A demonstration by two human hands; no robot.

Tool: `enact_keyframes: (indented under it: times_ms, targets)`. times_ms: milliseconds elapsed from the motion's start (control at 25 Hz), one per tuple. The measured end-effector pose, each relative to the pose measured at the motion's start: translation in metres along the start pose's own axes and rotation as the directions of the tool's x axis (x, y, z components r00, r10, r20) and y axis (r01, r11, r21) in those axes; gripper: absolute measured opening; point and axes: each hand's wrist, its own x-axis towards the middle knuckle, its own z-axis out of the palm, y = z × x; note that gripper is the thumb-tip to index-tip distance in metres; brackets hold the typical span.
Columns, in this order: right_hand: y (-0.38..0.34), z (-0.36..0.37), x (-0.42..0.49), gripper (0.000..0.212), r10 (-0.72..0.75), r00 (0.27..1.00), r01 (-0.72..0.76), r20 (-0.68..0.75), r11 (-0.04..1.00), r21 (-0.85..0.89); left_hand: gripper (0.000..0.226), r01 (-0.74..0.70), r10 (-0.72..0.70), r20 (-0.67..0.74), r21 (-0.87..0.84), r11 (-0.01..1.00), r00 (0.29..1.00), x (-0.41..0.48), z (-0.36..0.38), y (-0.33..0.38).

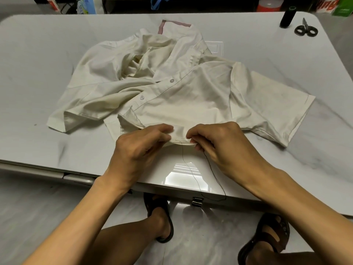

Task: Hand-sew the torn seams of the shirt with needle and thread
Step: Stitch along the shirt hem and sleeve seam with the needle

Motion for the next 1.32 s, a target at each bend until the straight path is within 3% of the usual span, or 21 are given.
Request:
enact_keyframes:
  times_ms: [960,1320]
  targets:
    - [0.0013,-0.0007,-0.0011,0.014,0.035,0.999,-0.036,0.036,0.999,0.033,0.008,0.001,-0.001,-0.003,-0.005,1.000,1.000,0.0018,-0.0009,0.0027]
    - [0.0005,-0.0003,-0.0001,0.022,-0.008,0.998,0.011,0.065,0.999,-0.049,0.003,-0.044,0.043,0.047,0.011,0.999,0.998,0.0025,-0.0010,-0.0003]
